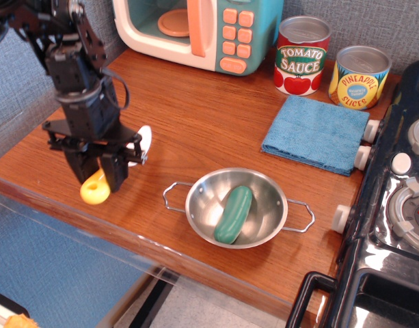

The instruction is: Put the yellow utensils 6 inches left of the bowl

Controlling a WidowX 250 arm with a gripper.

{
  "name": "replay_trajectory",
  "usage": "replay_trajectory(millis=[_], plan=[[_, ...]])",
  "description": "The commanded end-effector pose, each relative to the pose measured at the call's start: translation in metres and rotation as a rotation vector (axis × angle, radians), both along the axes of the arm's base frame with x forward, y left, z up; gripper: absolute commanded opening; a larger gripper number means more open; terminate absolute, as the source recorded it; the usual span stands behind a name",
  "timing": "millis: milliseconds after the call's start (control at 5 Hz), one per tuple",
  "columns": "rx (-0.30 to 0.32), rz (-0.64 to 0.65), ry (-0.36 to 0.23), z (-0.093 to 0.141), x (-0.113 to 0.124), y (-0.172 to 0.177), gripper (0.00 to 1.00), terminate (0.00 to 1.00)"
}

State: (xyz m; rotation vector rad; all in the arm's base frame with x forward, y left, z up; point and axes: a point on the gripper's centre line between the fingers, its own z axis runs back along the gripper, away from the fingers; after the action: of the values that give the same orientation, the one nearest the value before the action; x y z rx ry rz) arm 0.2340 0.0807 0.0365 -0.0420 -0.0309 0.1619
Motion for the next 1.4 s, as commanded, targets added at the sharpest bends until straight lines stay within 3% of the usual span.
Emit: replay_trajectory(millis=[0, 200, 400, 800, 1000, 1200], plan=[[0.086, -0.038, 0.012, -0.008, 0.000, 0.005, 0.00, 0.00], [0.096, -0.050, 0.022, -0.011, 0.002, 0.004, 0.00, 0.00], [0.111, -0.057, 0.035, -0.011, 0.003, 0.003, 1.00, 0.00], [0.098, -0.055, 0.030, -0.009, 0.004, 0.002, 1.00, 0.00], [0.072, -0.070, 0.004, 0.004, 0.007, -0.003, 1.00, 0.00], [-0.007, -0.070, -0.091, 0.040, 0.011, -0.009, 1.00, 0.00]])
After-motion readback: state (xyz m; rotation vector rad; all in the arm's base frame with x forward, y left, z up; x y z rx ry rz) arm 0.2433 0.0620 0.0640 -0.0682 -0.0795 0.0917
